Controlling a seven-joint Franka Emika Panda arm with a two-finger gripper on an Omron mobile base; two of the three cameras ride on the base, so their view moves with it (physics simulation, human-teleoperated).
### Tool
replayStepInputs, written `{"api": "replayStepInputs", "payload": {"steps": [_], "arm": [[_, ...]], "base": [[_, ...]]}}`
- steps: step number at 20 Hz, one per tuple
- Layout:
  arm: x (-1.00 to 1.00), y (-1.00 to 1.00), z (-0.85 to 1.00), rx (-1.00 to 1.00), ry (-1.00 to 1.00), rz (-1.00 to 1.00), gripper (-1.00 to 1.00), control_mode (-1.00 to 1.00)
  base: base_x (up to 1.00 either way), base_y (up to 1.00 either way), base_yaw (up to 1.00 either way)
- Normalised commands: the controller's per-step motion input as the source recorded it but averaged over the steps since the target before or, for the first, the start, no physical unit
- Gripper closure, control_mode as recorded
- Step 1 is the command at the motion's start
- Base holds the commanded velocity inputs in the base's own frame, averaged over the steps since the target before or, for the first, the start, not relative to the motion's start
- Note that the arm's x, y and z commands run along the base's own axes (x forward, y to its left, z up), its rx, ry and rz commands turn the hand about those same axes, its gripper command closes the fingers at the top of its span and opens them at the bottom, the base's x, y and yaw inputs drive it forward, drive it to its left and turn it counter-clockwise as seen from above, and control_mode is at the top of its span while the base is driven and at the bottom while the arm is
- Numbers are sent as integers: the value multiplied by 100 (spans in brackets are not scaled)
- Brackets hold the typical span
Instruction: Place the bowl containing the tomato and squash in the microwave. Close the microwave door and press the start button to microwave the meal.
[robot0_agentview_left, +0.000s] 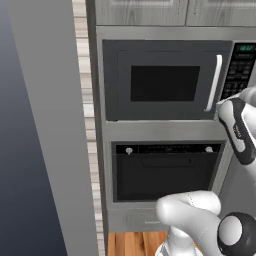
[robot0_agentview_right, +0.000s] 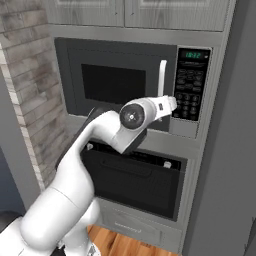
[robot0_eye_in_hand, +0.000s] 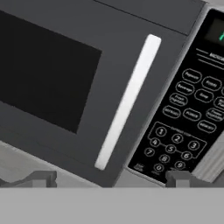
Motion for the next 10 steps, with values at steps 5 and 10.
{"api": "replayStepInputs", "payload": {"steps": [5, 10], "arm": [[0, -36, -7, 39, -2, -41, -100, -100], [-11, -43, 0, 38, 1, -42, -100, -100]], "base": [[0, 0, 0], [0, 0, 0]]}}
